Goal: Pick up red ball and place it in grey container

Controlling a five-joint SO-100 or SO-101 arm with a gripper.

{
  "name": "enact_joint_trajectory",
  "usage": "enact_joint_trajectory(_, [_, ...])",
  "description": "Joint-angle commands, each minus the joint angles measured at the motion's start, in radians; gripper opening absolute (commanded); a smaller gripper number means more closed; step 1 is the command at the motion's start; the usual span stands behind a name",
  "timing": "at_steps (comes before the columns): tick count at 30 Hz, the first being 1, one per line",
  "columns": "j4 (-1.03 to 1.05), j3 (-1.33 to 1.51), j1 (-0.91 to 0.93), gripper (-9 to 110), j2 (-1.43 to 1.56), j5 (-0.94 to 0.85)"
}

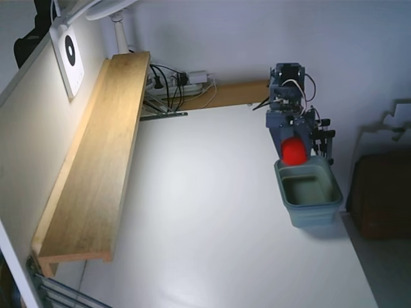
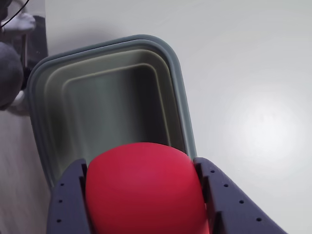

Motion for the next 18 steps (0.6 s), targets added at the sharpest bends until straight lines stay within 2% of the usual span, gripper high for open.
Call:
enact_joint_trajectory(1, [0.010, -0.037, -0.017, 23, 0.026, 0.002])
enact_joint_trajectory(8, [0.010, -0.037, -0.017, 23, 0.026, 0.002])
enact_joint_trajectory(9, [0.010, -0.037, -0.017, 38, 0.026, 0.002])
enact_joint_trajectory(18, [0.010, -0.037, -0.017, 38, 0.026, 0.002])
